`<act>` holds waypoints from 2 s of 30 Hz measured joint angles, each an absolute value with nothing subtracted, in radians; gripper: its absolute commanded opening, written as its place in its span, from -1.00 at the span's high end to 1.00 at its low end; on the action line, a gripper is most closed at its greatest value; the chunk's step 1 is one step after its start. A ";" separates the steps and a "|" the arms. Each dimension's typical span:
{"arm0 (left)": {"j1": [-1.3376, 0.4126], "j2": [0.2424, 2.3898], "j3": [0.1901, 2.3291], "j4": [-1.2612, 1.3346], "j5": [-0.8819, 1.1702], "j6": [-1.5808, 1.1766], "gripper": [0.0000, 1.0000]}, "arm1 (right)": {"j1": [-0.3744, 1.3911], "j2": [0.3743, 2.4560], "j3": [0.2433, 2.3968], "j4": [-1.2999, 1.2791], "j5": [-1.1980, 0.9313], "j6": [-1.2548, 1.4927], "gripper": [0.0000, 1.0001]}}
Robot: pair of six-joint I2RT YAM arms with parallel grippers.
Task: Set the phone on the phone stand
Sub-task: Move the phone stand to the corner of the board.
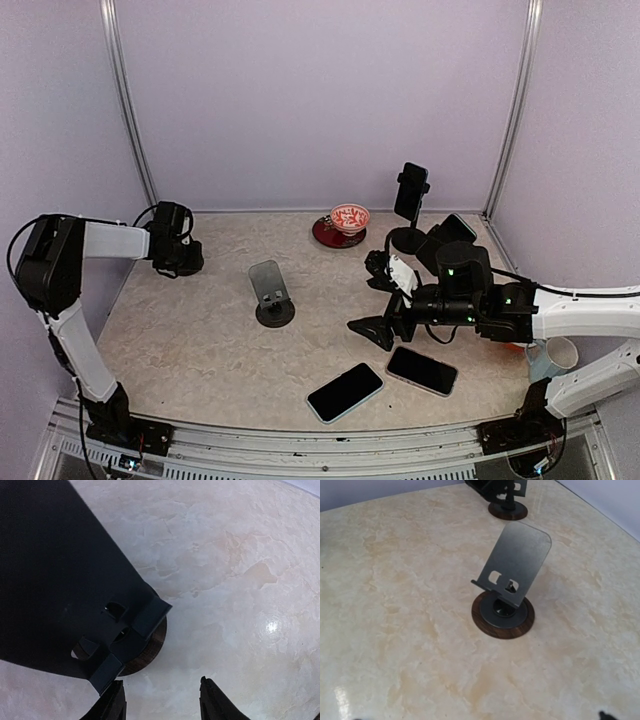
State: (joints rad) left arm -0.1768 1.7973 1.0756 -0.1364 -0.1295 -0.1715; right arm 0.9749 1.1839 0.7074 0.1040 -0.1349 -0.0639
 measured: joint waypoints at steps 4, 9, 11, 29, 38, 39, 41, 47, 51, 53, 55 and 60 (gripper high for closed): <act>-0.150 1.773 1.058 -0.137 -0.139 -0.168 0.02 | 0.975 1.184 0.707 0.104 -0.135 -0.064 -1.00; -0.141 1.737 1.030 -0.141 -0.139 -0.167 0.03 | 0.975 1.184 0.707 0.105 -0.137 -0.064 -1.00; -0.141 1.700 1.009 -0.141 -0.138 -0.168 0.03 | 0.975 1.184 0.707 0.105 -0.137 -0.064 -1.00; -0.141 1.311 0.909 -0.047 -0.155 -0.259 -0.81 | 0.975 1.184 0.707 0.105 -0.138 -0.064 -1.00; -0.383 1.319 0.902 -0.044 -0.191 -0.309 -0.97 | 0.975 1.191 0.707 0.105 -0.137 -0.064 -1.00; -0.421 1.319 0.902 -0.044 -0.200 -0.313 -0.97 | 0.975 1.192 0.707 0.105 -0.136 -0.064 -1.00; -0.488 1.317 0.902 -0.044 -0.208 -0.317 -0.97 | 0.975 1.194 0.707 0.105 -0.135 -0.064 -1.00; -0.611 1.300 0.894 -0.026 -0.154 -0.281 -0.94 | 0.975 1.201 0.707 0.105 -0.134 -0.064 -1.00; -0.619 1.267 0.849 0.003 -0.056 -0.248 -0.89 | 0.975 1.202 0.707 0.105 -0.133 -0.064 -1.00; -0.619 1.266 0.830 0.007 -0.007 -0.230 -0.84 | 0.975 1.204 0.707 0.105 -0.133 -0.064 -1.00; -0.619 1.277 0.824 0.007 0.028 -0.218 -0.81 | 0.975 1.209 0.707 0.106 -0.133 -0.064 -1.00; -0.619 1.354 0.839 -0.004 0.072 -0.217 -0.98 | 0.975 1.220 0.707 0.106 -0.130 -0.064 -1.00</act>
State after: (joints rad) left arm -0.6186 1.3540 0.8387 -0.0044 0.0715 -0.2169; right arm 0.9749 1.2201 0.7071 0.1059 -0.1295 -0.0639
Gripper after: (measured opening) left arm 0.952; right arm 0.998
